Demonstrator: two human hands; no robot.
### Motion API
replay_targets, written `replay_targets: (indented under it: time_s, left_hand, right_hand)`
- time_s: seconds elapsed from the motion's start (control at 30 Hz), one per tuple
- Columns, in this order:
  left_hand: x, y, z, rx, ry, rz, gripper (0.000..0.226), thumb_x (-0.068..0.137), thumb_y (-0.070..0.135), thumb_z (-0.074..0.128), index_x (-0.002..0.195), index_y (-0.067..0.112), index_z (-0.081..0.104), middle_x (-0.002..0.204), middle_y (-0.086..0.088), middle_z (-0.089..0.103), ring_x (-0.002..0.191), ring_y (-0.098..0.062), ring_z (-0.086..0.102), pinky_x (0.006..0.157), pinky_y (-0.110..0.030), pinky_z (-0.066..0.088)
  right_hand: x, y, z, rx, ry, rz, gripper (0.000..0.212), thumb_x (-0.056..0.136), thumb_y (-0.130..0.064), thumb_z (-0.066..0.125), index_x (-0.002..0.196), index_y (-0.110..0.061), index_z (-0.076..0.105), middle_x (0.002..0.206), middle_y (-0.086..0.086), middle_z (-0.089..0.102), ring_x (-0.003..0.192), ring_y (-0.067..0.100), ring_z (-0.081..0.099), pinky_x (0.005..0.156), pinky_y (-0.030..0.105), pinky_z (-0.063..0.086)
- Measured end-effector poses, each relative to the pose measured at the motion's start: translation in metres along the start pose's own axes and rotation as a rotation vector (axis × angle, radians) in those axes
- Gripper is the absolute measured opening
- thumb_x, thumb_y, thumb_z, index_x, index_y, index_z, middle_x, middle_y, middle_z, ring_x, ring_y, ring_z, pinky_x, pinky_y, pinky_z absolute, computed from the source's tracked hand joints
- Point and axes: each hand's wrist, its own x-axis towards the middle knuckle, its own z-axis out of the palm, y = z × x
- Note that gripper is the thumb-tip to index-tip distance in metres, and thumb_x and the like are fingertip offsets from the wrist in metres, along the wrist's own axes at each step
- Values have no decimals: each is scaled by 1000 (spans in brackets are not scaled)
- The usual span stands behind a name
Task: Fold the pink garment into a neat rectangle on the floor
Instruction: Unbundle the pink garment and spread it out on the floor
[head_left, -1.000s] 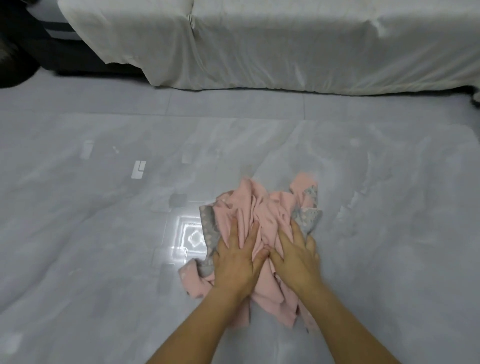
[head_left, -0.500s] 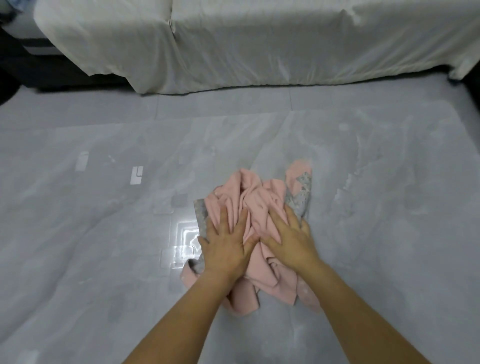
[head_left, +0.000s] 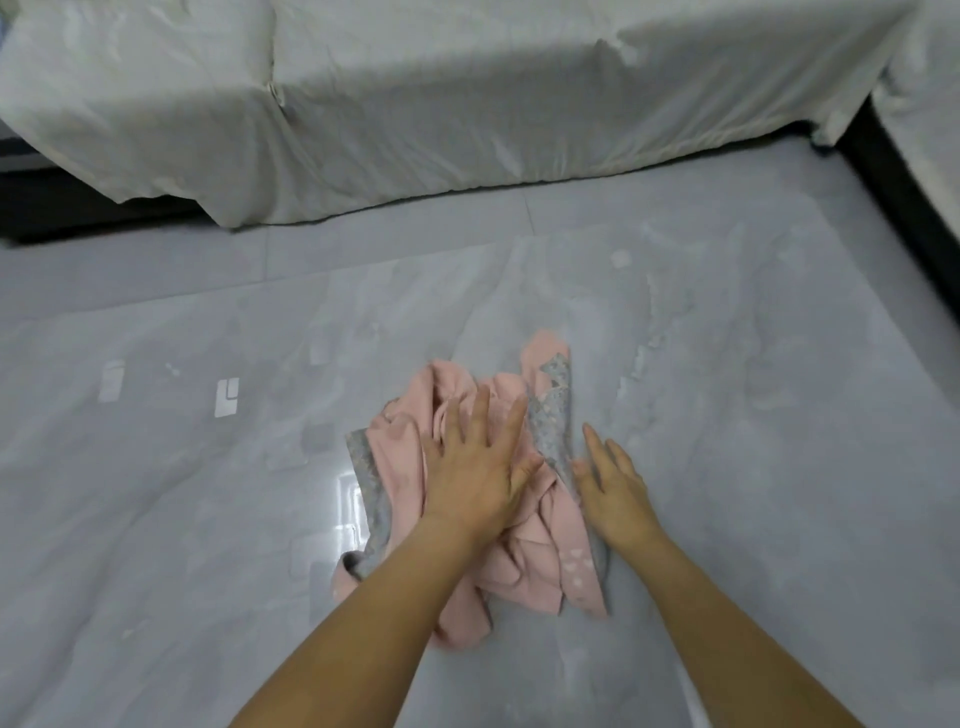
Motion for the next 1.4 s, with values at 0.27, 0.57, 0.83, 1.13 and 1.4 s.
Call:
replay_targets:
  time_s: [0.27,0.57,0.83,1.13,1.4]
  left_hand:
    - [32,8,8,74,-1,-64,73,83,68,2,147,31,7,156,-4,15,142,-32,10,113,-51,13]
    - [68,26,13,121,4,-14,57,94,54,22,141,22,27,148,-4,35,138,-29,22,110,-49,18]
    - [92,69,15,22,43,26,50,89,54,25,109,15,49,103,-10,64,98,-31,56,83,-42,43]
    - [111,121,27,-346,129,-58,23,90,38,44,77,20,51,78,-1,60,76,-24,56,71,-44,48]
    - [117,141,17,-511,164,91,13,94,27,46,100,16,49,84,4,55,79,-19,55,70,-30,41]
  right_hand:
    - [46,-4,4,249,136,259,34,90,-9,51,122,-5,57,126,18,59,116,31,54,98,31,39]
    - [69,-16,6,271,60,216,24,82,-21,63,59,-15,62,85,18,71,83,33,65,75,35,53]
    - [55,3,-22,482,290,-26,14,92,-16,52,79,-18,47,67,0,54,61,18,47,56,27,31]
    - [43,36,-69,450,542,-152,9,90,-14,56,82,-17,52,59,-12,50,58,14,49,55,31,39]
    - [33,41,-92,846,422,-47,21,88,-7,60,76,-24,57,71,-7,63,64,-1,58,64,14,44]
